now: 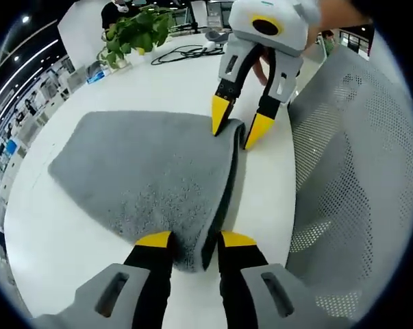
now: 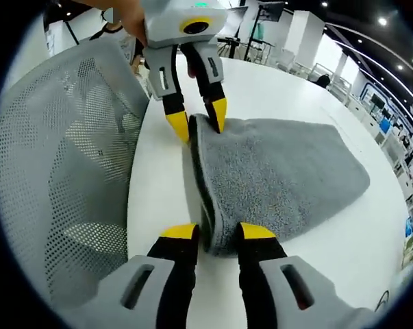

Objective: Fold the towel on the table until its edges align and the towel forms a compact rectangular stack.

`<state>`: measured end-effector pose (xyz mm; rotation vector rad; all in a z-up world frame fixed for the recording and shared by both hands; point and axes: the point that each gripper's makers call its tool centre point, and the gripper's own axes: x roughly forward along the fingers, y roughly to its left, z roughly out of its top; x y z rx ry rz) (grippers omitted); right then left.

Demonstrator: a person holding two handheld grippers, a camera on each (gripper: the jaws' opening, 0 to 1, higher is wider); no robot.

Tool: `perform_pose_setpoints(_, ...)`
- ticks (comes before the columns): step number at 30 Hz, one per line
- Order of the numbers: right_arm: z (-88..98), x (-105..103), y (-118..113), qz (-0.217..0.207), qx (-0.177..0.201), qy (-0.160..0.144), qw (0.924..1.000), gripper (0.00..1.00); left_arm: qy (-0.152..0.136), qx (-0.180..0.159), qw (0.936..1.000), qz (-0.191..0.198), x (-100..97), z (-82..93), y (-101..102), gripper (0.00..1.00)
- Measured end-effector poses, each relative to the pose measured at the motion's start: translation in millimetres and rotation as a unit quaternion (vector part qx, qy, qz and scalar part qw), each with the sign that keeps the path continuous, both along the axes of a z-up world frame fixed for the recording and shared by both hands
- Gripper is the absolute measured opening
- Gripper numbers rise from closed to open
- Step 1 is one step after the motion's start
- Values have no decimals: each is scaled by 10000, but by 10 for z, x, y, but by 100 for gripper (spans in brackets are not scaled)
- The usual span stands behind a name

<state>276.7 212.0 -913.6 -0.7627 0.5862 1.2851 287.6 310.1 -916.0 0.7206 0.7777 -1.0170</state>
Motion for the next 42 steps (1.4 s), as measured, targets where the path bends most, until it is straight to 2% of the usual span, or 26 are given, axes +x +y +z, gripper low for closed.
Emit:
perform_pose_setpoints(5,-2,51,-12,-119,-80,26,9999,14,-76,56,10000,-11,43,-15,25,20)
perform_pose_setpoints(8,3,70,-4,-157,-120,25,9998,9,-19,60,9999,80,62,-18,27,18)
perform_pose_setpoints(11,4,88,-9,-373,-85,202,9991,6,-12,47,9999,153,57,-5,20,14)
perform_pose_setpoints(14,-7,82,-19,-401,-44,237,9989,5,-51,27,9999,131,47,15,21,11)
perform_pose_setpoints(18,-4,22,-20,-399,-69,334,9986,5,70,-28,9998,158,7,27,10,10)
perform_pose_setpoints(24,-6,-117,-24,-425,-38,676,9968,5,210,-52,9998,38,-149,38,17,10)
perform_pose_setpoints(35,-8,-287,5,-445,76,849,9954,5,368,-118,9992,23,-308,28,38,9)
perform_pose_setpoints(42,-19,-295,10,-482,128,921,9945,5,412,-179,9989,101,-296,2,53,9)
